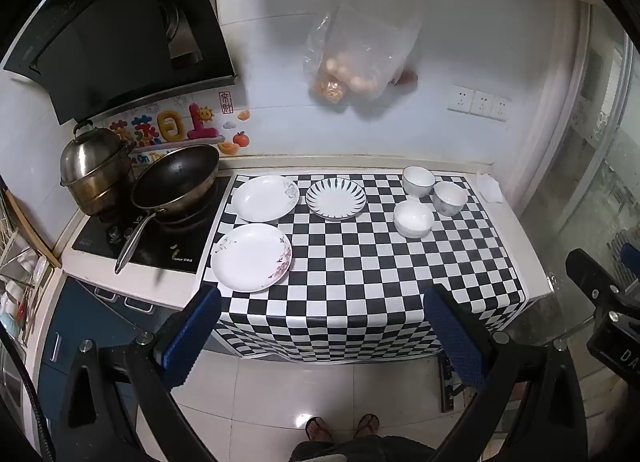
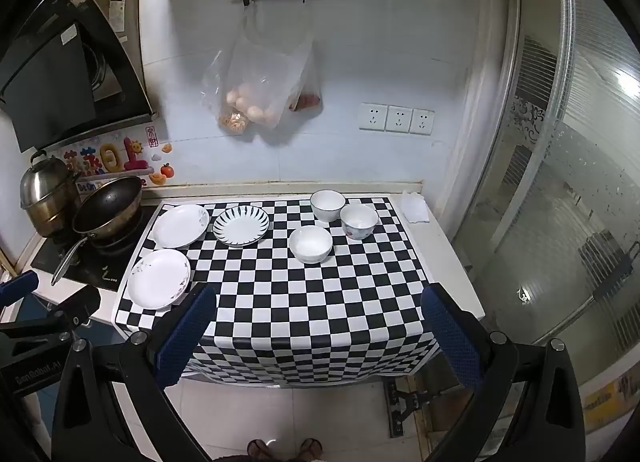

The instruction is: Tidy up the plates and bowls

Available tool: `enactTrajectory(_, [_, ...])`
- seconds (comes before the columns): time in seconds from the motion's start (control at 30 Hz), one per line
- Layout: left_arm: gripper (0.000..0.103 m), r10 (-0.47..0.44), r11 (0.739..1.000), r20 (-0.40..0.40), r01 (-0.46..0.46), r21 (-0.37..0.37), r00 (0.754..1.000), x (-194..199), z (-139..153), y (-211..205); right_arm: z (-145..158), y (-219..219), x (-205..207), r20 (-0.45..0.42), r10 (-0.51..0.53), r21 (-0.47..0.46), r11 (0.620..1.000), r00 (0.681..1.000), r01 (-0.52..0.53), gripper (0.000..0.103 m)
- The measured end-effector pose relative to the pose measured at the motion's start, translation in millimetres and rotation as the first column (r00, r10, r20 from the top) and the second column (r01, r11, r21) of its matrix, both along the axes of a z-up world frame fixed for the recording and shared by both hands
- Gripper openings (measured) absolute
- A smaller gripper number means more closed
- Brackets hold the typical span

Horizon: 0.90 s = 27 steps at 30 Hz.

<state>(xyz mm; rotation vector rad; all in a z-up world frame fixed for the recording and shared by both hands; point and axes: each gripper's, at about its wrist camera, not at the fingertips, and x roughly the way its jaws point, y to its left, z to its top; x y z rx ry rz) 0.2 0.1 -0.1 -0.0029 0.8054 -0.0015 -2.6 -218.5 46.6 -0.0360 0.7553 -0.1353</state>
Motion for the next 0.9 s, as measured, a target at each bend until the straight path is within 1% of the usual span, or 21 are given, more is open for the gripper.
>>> enactTrajectory(0.27, [0.103,0.003,1.000,0.007,-0.003,-0.001,1.000,1.8,-1.4,4.2,-1.6,1.1,-0.5,0.006,-0.006,0.000,1.000,1.000,0.006,0.103])
enactTrajectory(0.33, [0.103,0.002,1.000,0.007,-0.002,0.000,1.000,-1.0,4.1,-2.4,-2.5,-0.5,-1.4,0.008,-0.008,0.002,1.000,1.000,0.008,0.103])
enactTrajectory(0.47, [0.103,-0.003,1.000,0.007,0.003,0.003,1.000,1.5,4.7,-4.3,-2.2,-5.7,-3.5,0.003,-0.006,0.013,1.000,1.000,0.005,0.103])
enactTrajectory(0.9, [0.103,-0.003,1.000,0.007,0.003,-0.005,1.000,0.5,7.2,3.0,-4.8,0.3,-1.6,-0.021,-0.009,0.015,1.000,1.000,0.009,0.103])
